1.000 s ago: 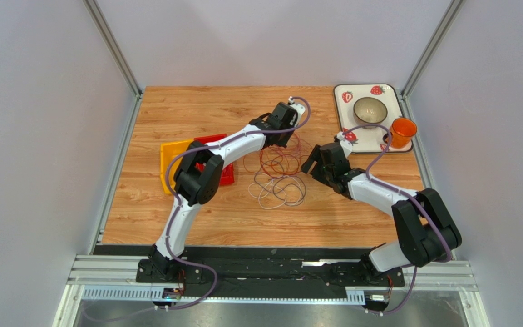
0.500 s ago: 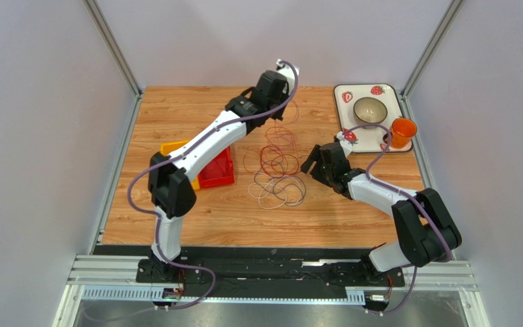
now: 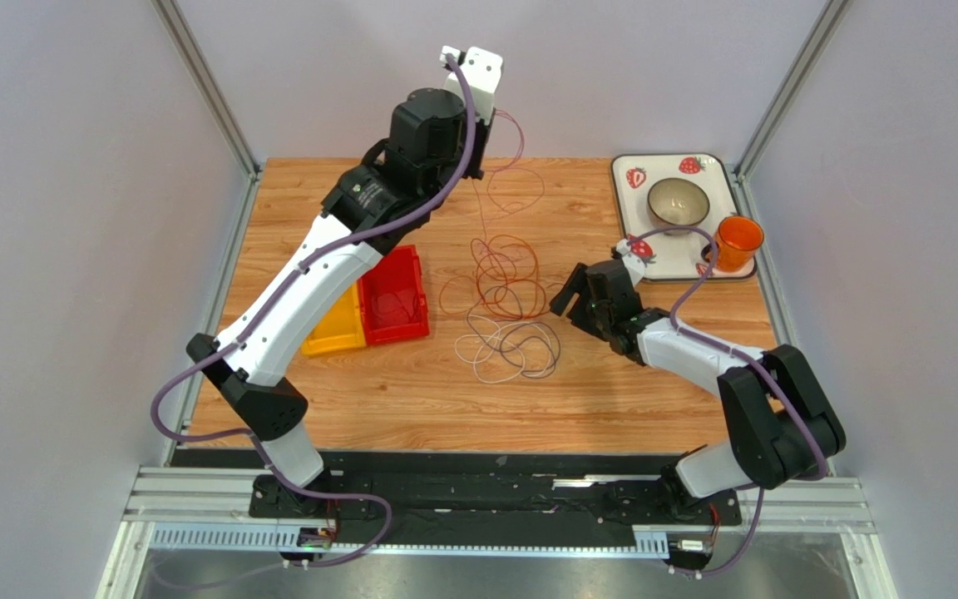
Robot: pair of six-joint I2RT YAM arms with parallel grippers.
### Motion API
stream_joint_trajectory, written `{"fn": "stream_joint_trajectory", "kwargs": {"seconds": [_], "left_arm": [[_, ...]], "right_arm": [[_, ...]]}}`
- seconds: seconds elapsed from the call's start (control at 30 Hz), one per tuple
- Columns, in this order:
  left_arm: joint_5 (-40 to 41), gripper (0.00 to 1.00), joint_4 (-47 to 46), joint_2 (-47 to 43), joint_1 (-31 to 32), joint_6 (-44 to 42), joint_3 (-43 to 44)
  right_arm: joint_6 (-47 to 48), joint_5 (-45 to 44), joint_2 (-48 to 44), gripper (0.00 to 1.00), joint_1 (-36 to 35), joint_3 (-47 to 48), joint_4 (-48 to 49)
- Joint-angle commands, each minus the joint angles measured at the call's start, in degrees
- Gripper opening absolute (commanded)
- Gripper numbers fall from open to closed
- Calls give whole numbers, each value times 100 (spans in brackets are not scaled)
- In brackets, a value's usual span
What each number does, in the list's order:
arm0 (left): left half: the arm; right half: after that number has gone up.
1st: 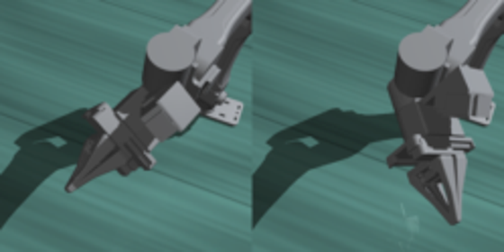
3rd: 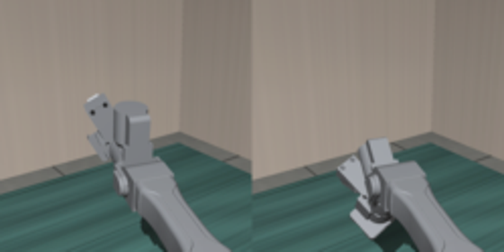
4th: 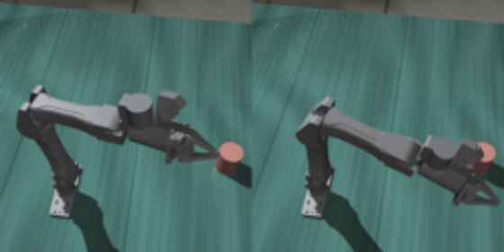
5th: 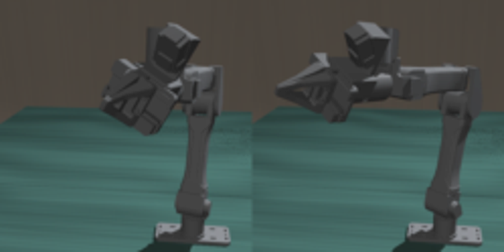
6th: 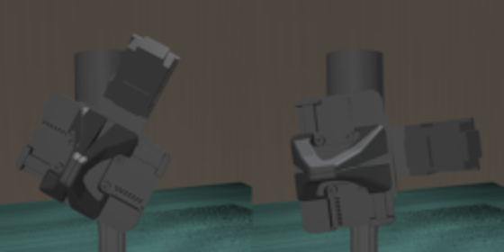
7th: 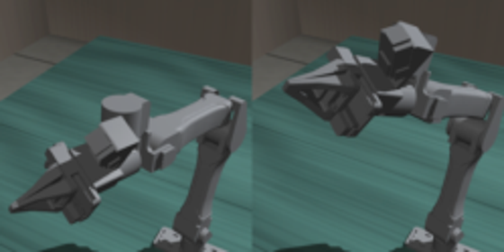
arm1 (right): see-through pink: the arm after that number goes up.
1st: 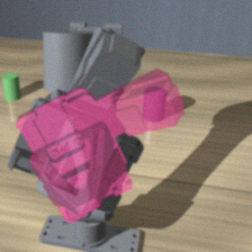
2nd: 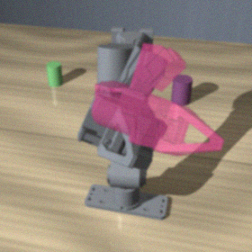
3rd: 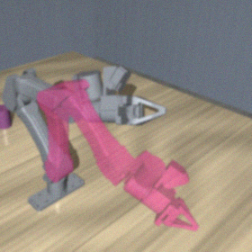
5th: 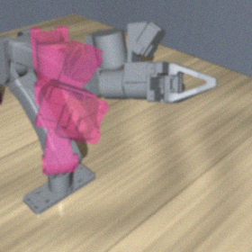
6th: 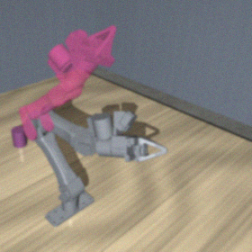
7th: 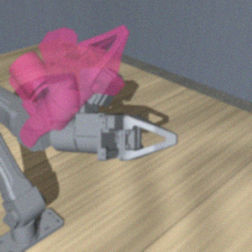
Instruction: Untangle the cables
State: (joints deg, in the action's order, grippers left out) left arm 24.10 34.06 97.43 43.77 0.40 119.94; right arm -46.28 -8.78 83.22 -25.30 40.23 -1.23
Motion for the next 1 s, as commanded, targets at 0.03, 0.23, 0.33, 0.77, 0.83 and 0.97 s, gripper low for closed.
{"fn": "stream_joint_trajectory", "kwargs": {"seconds": [0.03,0.23,0.33,0.77,0.83,0.97], "left_arm": [[148,0,398,-75,18,-479,950],[35,0,130,-274,26,-639,2113],[-46,0,-827,-959,26,-577,693],[78,0,-1156,-1419,18,372,-1948],[43,0,-1130,-1402,18,425,-1992],[-63,0,-1069,-1376,18,495,-2054]], "right_arm": [[75,7,-87,75,16,108,290],[102,95,-87,75,25,99,325],[321,514,-192,74,16,-75,649],[1252,2459,-2170,78,-439,-1449,2927],[1480,2364,-2047,80,-772,-1308,2875],[1509,2082,-1513,80,-1029,-1079,2952]]}}
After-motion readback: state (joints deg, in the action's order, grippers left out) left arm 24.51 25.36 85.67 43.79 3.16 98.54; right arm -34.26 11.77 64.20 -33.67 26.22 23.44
